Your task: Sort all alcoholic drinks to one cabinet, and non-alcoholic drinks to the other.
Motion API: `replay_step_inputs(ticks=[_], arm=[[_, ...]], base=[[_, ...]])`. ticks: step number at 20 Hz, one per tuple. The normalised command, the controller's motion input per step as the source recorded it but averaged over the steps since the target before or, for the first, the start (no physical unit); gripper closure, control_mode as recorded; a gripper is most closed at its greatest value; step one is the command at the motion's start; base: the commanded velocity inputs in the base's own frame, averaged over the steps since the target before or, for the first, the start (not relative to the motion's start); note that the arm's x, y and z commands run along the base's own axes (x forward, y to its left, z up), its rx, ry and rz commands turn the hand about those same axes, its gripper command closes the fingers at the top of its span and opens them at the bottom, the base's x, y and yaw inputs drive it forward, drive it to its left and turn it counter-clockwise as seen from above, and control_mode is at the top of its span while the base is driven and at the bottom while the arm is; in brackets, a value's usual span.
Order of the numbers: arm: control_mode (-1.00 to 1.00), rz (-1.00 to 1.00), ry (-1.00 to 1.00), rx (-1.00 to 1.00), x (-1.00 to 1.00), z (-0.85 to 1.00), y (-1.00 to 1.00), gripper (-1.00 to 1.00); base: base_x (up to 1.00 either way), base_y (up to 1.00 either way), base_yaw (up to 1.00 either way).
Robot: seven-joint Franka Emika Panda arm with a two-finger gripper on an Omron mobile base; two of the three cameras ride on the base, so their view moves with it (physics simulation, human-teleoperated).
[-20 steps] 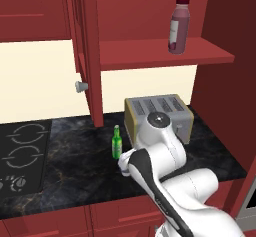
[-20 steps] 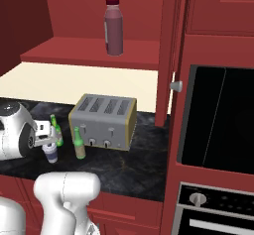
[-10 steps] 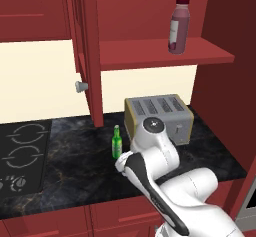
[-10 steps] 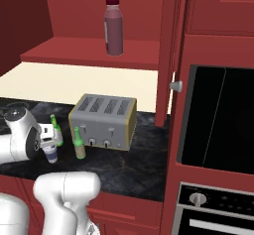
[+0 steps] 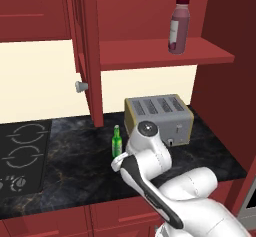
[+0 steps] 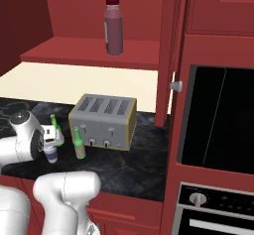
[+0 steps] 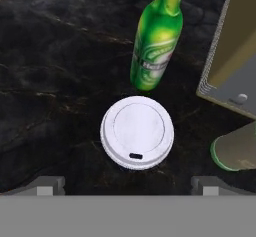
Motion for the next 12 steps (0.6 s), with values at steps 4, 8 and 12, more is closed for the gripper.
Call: replay_step_inputs(ticks=[4,8,12], arm=[[-1.00,0.00,0.00,0.00,0.22,-0.16,0.08,-1.00],[-1.00,0.00,0.00,0.00,0.21,-0.12,0.04,-1.00],[-1.00,0.00,0.00,0.00,0.21,-0.14,0.02,-1.00]], base=[[0.00,0.00,0.00],[0.00,0.00,0.00],[0.00,0.00,0.00]])
